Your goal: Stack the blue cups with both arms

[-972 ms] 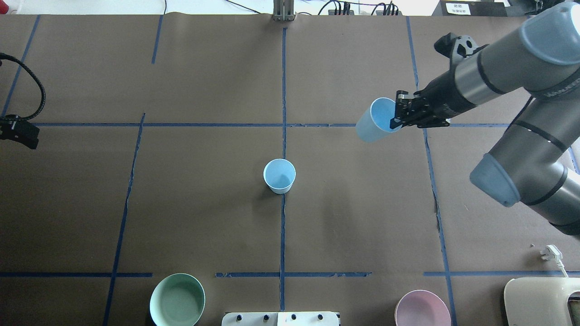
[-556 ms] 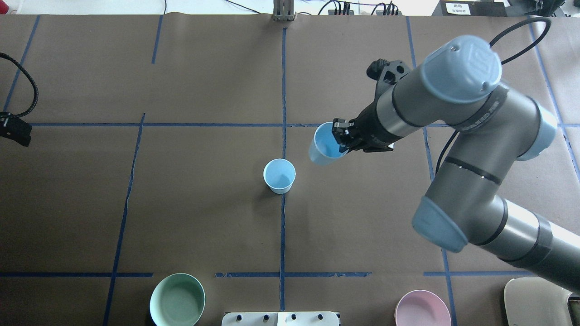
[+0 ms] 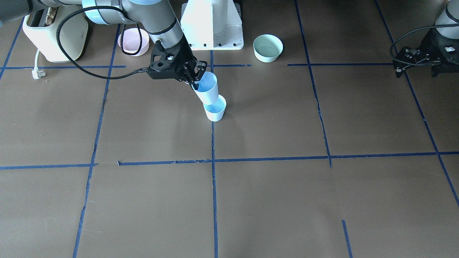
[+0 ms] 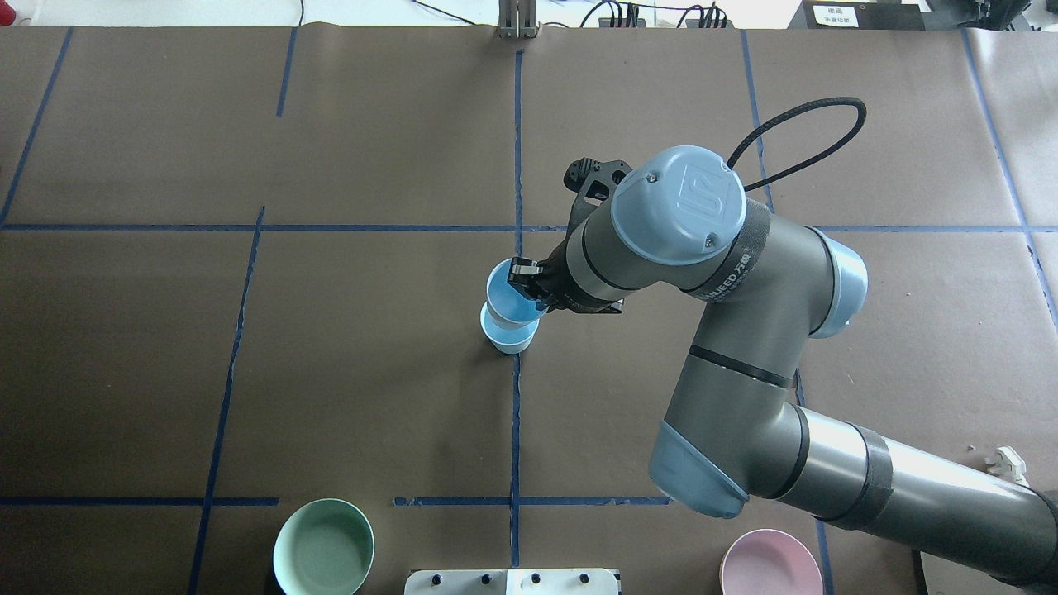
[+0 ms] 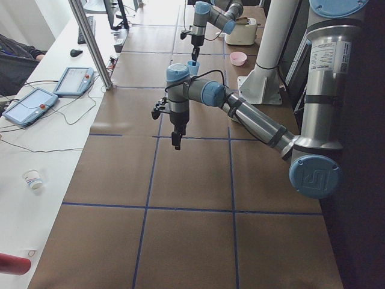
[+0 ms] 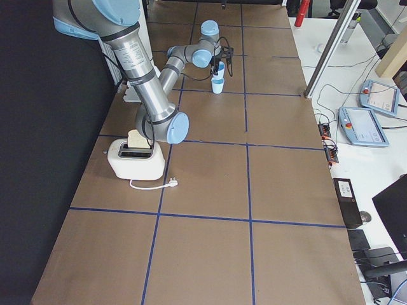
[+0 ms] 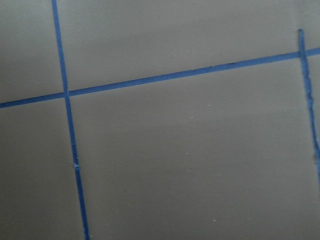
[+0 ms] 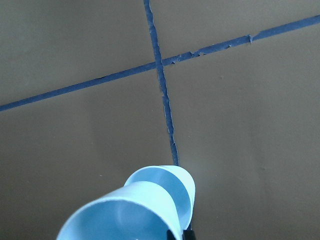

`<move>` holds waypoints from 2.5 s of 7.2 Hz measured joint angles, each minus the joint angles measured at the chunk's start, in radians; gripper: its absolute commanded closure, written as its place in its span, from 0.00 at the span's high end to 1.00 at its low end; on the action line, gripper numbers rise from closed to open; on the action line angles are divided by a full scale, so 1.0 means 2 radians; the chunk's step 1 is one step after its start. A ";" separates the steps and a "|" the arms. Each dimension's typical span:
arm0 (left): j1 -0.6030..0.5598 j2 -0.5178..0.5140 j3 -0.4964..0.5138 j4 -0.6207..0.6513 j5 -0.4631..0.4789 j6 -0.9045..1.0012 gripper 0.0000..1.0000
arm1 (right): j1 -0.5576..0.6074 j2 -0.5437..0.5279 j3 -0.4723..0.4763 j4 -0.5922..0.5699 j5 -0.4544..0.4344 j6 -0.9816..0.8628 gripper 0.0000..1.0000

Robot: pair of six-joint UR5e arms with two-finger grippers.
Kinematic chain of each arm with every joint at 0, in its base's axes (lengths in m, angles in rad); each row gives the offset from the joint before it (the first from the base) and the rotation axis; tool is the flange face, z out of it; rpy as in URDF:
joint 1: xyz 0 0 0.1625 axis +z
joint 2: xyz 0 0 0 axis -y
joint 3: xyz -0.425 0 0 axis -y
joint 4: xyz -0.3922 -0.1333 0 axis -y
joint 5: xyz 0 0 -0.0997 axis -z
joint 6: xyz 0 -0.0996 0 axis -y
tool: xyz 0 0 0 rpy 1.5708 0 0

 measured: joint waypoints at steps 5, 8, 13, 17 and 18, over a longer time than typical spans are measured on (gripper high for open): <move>-0.013 0.002 0.009 0.000 -0.007 0.019 1.00 | -0.003 0.013 -0.022 0.001 -0.014 0.001 1.00; -0.015 0.002 0.010 0.000 -0.007 0.019 1.00 | -0.001 0.011 -0.012 -0.002 -0.014 0.000 1.00; -0.062 0.001 0.047 -0.001 -0.032 0.083 1.00 | 0.082 -0.039 0.112 -0.156 0.034 -0.129 1.00; -0.118 0.000 0.098 -0.002 -0.052 0.170 1.00 | 0.228 -0.190 0.165 -0.167 0.133 -0.373 1.00; -0.145 -0.003 0.141 -0.010 -0.068 0.211 1.00 | 0.278 -0.223 0.152 -0.166 0.158 -0.455 1.00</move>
